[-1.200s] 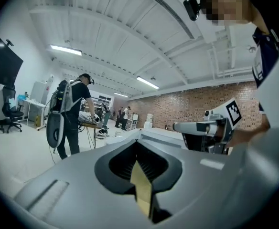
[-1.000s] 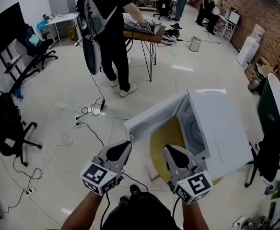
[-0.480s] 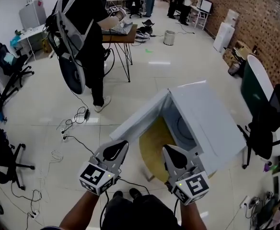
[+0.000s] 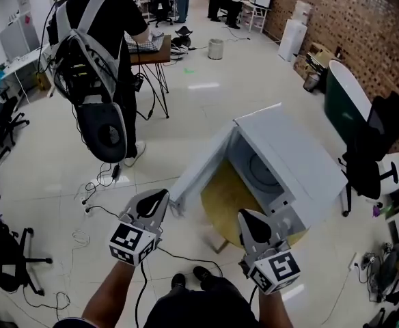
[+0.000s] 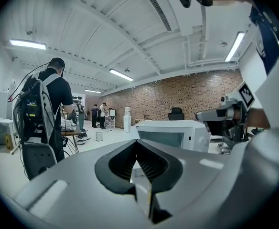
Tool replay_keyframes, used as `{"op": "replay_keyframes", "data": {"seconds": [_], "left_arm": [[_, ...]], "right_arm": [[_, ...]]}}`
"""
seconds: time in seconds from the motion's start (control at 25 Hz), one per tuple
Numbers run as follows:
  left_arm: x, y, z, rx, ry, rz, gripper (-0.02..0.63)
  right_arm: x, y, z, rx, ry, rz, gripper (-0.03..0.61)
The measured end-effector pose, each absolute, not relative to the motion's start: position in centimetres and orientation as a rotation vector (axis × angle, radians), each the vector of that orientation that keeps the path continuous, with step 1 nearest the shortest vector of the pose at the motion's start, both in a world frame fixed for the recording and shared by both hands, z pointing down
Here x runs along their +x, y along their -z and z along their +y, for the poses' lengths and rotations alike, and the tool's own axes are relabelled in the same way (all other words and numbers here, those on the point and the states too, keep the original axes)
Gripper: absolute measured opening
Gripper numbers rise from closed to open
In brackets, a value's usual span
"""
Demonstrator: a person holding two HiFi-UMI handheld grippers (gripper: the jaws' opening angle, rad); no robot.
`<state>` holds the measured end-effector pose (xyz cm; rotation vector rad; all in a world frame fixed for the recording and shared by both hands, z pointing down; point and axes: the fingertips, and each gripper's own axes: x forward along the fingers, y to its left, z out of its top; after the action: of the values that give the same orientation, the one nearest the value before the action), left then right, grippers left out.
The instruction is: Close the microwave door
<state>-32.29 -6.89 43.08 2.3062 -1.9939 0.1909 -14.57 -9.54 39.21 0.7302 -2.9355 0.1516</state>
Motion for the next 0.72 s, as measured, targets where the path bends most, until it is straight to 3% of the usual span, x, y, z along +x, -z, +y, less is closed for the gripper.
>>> {"op": "replay_keyframes", "data": {"seconds": [0.32, 0.72], "left_arm": [[-36.3, -47.9, -8.8, 2.312, -0.345, -1.868, 0.011], [-33.4, -50.7, -10.3, 2.396, -0.377, -1.664, 0.011]], "right_arm": [[-13.4, -39.4, -7.7, 0.829, -0.15, -2.893, 0.002], [-11.6, -39.1, -8.3, 0.926, -0.142, -2.865, 0.002]]}}
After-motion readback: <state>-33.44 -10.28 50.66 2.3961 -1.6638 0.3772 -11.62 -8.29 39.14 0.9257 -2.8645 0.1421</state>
